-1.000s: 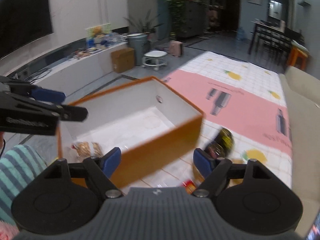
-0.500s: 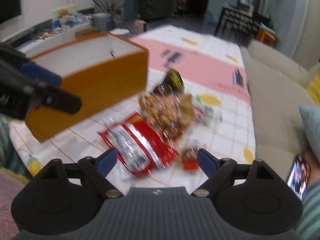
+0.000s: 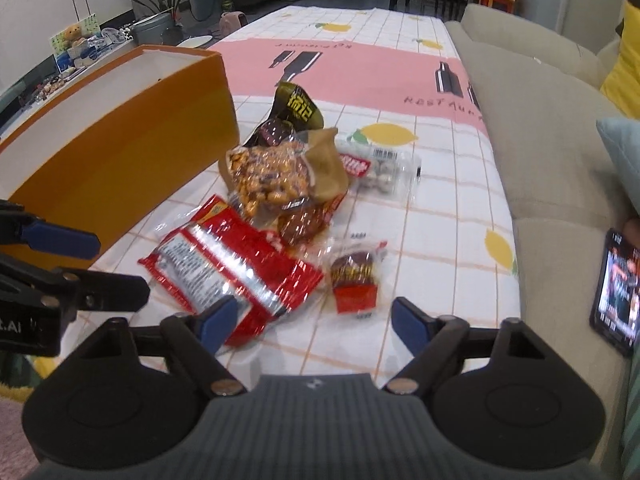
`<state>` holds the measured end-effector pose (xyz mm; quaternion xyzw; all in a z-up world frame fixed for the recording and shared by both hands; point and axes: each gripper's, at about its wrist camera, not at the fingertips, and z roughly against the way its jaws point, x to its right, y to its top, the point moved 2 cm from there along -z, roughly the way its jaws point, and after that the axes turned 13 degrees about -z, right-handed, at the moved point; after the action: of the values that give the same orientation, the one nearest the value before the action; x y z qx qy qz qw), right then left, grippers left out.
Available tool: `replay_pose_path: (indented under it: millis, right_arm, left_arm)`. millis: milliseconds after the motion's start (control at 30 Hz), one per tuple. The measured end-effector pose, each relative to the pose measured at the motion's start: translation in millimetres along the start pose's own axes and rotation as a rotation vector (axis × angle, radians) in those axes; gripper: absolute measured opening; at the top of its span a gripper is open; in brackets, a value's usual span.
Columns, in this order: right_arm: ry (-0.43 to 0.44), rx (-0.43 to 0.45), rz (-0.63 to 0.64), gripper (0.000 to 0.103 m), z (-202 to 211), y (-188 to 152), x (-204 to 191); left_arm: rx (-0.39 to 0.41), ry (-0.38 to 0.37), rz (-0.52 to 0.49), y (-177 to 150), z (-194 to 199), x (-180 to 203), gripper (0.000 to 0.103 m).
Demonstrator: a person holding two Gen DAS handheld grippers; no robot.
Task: Organize snacks
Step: 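Move both tools back to the snack pile, then grasp the red chip bag with the left tool while the right tool grasps the red-wrapped treat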
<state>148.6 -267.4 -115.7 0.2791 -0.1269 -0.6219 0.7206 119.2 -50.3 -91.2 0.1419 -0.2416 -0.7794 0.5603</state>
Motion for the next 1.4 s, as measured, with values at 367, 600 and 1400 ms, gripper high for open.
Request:
replay_pose_path:
  millis: [367,600,1400]
  right_arm:
    - [-0.096,-0.004,-0.025,0.054,-37.7,22.3,12.5]
    - [-0.041,-0.045,-0.05,0.04,-45.1,22.8,9.8]
    - [0.066,-0.103,-0.082,0.038,-34.8,12.0,2.0]
  left_arm:
    - [-0.07,0.002,0.066,-0.5,-26.9,-5.5,0.083]
    - [-0.121,-0.07,0.185,-10.2,-28.7,-17.7,0.083]
    - [-0.168,0.044,0.489,8.9,-47.5,-39.7,0.09]
